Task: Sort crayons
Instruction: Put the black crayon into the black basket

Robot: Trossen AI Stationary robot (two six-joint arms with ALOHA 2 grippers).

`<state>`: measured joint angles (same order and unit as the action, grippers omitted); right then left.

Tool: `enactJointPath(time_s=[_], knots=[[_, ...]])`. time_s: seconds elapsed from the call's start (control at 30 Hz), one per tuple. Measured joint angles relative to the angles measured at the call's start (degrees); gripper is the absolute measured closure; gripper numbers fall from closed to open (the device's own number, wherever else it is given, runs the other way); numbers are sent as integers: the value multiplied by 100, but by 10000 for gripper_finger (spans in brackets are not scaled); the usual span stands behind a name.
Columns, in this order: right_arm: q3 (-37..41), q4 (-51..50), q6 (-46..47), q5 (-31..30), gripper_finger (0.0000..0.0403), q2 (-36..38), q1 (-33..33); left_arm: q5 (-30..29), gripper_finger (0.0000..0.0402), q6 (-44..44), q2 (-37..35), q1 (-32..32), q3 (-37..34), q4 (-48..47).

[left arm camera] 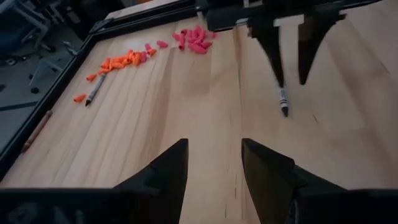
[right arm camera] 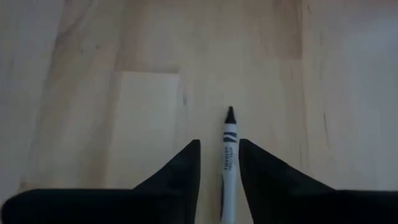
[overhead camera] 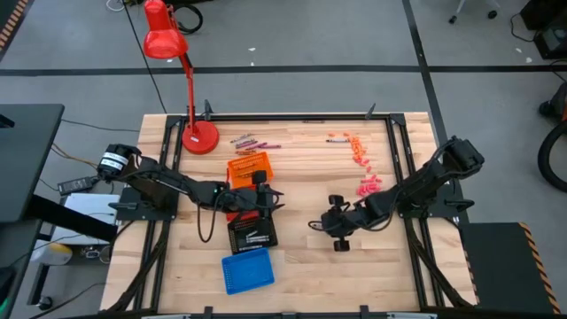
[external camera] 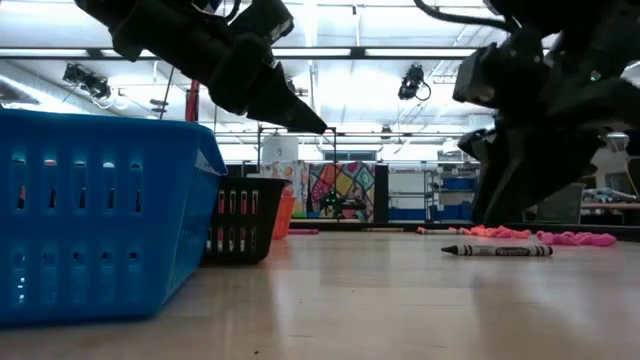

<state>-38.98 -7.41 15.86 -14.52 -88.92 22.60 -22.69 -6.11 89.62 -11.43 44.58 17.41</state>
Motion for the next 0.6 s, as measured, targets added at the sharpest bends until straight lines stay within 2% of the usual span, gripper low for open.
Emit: enactJointPath(time_s=[0.43, 0.6], knots=[[624, 126, 942, -193, 278, 20, 179, 2, 239, -13, 0, -4, 0, -57], [680, 108, 1011, -390, 298, 22, 250, 2, 239, -20, 0, 30, 0, -57]])
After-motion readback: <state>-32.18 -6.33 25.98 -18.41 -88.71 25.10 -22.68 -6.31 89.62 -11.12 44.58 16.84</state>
